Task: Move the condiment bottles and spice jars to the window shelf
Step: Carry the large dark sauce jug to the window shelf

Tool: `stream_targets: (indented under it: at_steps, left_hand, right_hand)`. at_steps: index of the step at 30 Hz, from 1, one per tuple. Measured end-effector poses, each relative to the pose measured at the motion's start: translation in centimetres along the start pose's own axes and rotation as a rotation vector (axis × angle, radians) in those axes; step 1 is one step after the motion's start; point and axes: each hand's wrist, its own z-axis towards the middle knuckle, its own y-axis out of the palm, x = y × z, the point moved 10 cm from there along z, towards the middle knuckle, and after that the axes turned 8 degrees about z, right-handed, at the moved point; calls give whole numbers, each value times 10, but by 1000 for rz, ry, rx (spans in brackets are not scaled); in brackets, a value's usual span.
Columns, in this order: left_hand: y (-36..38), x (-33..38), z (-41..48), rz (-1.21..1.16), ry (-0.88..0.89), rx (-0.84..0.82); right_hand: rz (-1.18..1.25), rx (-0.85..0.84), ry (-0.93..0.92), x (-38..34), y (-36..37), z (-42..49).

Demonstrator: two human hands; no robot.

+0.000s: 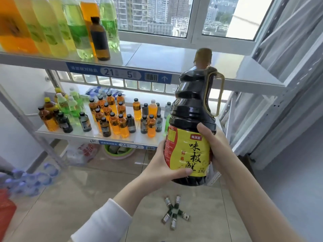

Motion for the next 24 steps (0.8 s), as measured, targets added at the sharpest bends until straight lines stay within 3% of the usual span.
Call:
stream_targets:
  at_steps: [12,24]
  left_hand:
    - [-123,56,156,83,93,116]
    - [-264,98,294,171,183,46]
  right_hand:
    - [-28,-118,-107,-72,72,191]
    - [-66,-99,-266,-130,166,347]
